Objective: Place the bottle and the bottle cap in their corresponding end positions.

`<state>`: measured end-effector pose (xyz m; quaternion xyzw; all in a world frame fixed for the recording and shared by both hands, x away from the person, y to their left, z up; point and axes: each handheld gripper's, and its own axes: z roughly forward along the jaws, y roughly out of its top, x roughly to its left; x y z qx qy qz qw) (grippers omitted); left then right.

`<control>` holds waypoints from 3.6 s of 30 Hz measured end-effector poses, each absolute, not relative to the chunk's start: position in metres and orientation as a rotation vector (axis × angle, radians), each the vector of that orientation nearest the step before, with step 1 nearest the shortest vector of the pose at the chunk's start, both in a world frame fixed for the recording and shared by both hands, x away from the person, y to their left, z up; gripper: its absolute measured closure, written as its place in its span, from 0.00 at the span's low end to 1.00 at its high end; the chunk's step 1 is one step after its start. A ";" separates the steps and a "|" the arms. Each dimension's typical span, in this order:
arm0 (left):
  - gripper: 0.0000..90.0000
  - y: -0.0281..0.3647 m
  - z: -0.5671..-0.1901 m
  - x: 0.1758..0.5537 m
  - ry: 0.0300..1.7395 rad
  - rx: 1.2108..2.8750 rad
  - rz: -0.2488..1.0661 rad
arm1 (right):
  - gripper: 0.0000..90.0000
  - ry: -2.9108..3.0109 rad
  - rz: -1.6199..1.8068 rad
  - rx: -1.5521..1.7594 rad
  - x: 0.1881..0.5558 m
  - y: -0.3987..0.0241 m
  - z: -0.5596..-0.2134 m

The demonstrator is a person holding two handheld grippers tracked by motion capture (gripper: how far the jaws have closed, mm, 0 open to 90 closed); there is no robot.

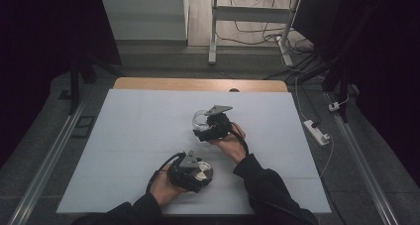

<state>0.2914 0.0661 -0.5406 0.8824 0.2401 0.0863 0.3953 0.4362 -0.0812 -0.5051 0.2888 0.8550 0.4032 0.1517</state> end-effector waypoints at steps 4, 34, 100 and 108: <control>0.23 0.064 -0.542 0.291 0.606 2.273 0.231 | 0.17 2.462 1.144 0.814 0.435 -0.079 -0.506; 0.13 0.068 -0.542 0.295 0.633 2.270 0.158 | 0.07 2.485 1.185 0.848 0.434 -0.081 -0.504; 0.03 0.135 -0.505 0.278 0.695 2.095 0.102 | 0.00 2.486 1.244 0.759 0.393 -0.108 -0.477; 0.01 0.143 -0.506 0.276 0.709 2.088 0.063 | 0.00 2.509 1.266 0.736 0.383 -0.108 -0.474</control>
